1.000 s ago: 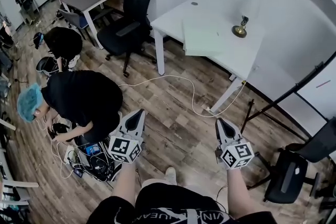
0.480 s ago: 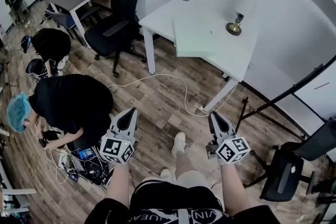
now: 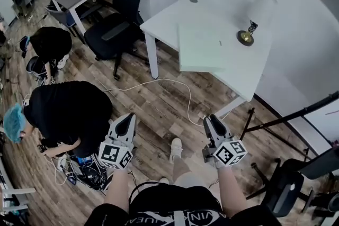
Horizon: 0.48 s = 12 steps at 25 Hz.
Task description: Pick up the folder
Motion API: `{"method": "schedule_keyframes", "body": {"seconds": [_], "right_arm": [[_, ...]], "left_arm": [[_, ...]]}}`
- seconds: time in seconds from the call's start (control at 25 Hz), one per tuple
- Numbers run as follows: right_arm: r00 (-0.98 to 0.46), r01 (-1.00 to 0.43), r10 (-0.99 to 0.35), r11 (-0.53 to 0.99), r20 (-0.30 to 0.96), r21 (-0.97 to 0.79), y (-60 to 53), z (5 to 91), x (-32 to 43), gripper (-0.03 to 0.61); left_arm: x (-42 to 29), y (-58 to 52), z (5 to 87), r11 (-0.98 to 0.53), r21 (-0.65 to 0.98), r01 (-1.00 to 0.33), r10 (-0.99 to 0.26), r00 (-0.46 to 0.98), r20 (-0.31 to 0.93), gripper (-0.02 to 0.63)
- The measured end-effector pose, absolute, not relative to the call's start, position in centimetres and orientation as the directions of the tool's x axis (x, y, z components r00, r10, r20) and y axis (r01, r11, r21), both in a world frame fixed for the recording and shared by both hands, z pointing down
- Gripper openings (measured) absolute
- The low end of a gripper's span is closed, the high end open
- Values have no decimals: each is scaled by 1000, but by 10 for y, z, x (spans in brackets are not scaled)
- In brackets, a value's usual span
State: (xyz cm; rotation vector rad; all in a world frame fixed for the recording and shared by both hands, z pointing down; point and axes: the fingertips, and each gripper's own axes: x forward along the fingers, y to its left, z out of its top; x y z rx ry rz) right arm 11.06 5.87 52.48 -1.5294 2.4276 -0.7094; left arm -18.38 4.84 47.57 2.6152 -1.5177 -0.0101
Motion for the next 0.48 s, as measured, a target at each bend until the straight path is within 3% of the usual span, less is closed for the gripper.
{"method": "schedule_keyframes", "body": {"seconds": [0.48], "right_arm": [[-484, -736, -865, 319, 134, -597, -57, 552, 119, 161]], "left_arm": [[-158, -61, 486, -451, 142, -881, -881, 465, 90, 14]]}}
